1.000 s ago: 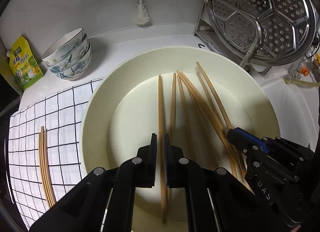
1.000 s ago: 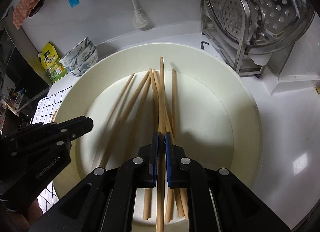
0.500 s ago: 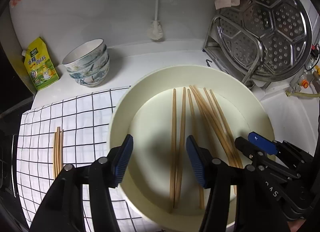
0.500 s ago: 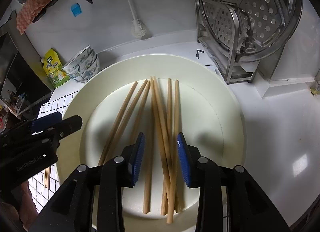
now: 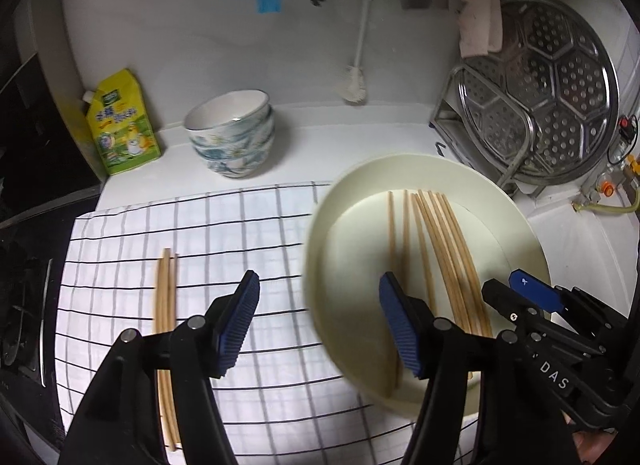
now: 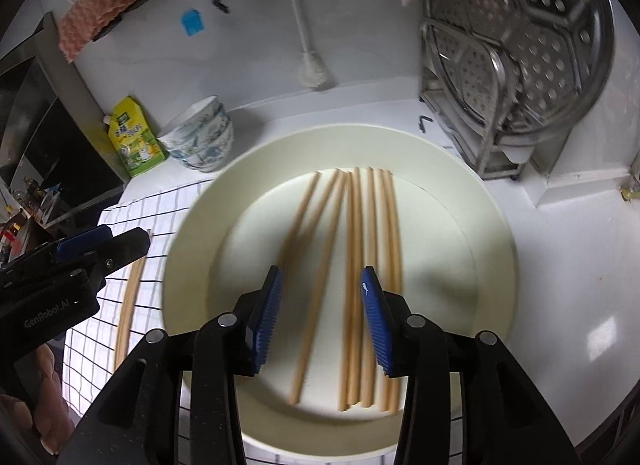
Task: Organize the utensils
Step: 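Move both open tools back over the remaining chopsticks on the cloth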
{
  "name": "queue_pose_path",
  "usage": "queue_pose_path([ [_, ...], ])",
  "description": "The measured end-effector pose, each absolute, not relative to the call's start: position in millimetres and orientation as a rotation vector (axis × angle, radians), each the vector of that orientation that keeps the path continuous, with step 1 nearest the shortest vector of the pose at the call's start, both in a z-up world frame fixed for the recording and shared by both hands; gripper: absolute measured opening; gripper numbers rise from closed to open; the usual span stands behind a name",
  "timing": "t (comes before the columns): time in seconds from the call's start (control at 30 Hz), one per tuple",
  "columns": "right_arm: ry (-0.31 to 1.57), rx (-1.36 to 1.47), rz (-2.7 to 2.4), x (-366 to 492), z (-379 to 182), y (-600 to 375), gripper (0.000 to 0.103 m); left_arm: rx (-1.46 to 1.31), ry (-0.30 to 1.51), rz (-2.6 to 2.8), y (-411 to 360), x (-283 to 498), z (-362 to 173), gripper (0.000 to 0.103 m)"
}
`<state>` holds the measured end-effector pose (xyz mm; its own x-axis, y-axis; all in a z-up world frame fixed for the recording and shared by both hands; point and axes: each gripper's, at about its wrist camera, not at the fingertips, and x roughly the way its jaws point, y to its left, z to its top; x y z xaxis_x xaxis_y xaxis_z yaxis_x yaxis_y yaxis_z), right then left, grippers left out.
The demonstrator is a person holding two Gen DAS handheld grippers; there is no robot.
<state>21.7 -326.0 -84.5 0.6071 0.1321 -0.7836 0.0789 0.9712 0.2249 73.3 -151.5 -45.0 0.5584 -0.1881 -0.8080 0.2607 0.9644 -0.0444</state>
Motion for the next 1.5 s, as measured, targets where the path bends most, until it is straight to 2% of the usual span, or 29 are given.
queue_pose_path([
  [0.7,0.896,0.197,0.131,12,-65,-194,0.043,0.042,0.928,-0.18,-18,51,-35,0.064],
  [1.5,0.98,0.186,0.117,28,-117,-102,0.044,0.06,0.992,-0.152,80,61,-79,0.066],
])
